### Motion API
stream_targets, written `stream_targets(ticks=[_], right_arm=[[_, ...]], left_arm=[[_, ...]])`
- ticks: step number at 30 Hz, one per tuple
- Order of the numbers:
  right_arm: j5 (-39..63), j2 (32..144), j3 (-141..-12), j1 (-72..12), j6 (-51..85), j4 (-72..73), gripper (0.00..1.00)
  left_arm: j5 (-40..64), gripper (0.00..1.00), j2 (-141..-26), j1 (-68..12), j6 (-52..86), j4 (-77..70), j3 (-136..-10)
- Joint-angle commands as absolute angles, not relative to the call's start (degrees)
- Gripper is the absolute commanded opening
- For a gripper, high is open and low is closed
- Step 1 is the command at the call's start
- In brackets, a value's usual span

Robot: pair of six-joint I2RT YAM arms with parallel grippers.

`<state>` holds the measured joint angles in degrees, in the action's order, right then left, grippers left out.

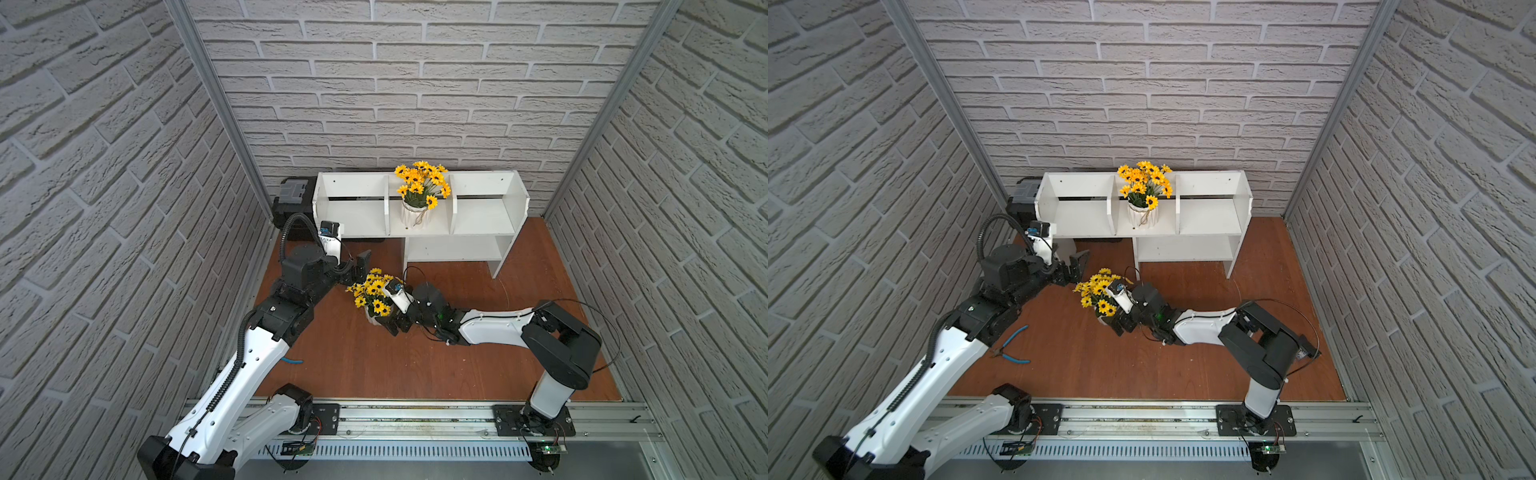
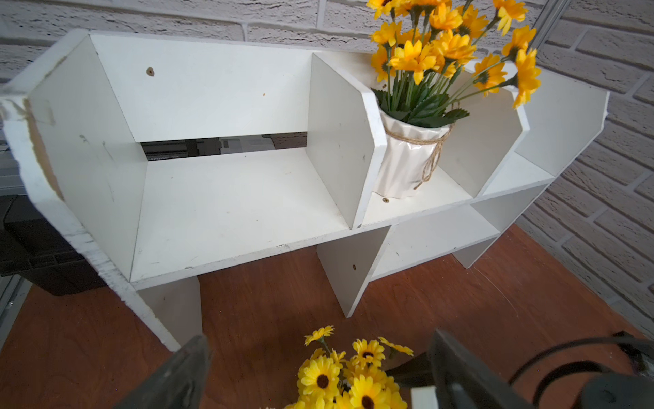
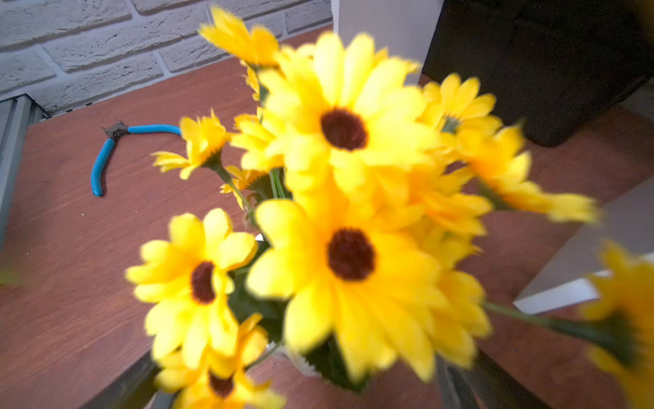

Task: Take the sunflower pots off the shelves
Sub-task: Place the sunflower pot at the center of the board, then pick up the sunflower pot from the shelf.

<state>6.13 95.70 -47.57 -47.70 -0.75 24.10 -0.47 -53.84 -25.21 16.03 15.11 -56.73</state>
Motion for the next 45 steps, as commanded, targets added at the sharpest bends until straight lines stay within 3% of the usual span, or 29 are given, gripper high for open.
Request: stream_targets(ticks=[1, 10, 20, 34, 45], right_arm=[[4.45, 88.26, -46.97, -48.16, -1.96, 19.86, 1.0], [-4.37, 74.71, -52.21, -47.9, -3.74, 2.56, 1.0], [-21.61, 71.94, -61.67, -45.24, -1.3, -10.71, 1.0], [-46.35, 72.06, -66.09, -41.94, 2.21, -15.54, 1.0], [-52.03, 65.81, -62.31, -36.26, 8.82, -20.05, 1.0]], left_arm=[[-2.11, 0.98, -53.57, -25.62, 14.86, 15.12, -58.64], [-4.88, 0.98, -56.28, -28.77, 14.77, 15.78, -61.23], [-9.06, 0.98, -60.87, -36.15, 14.77, 15.32, -64.6], [-14.5, 0.98, -68.59, -44.8, 13.41, 13.38, -68.94], [-14.33, 0.98, -72.57, -46.47, 13.23, 9.54, -69.48]])
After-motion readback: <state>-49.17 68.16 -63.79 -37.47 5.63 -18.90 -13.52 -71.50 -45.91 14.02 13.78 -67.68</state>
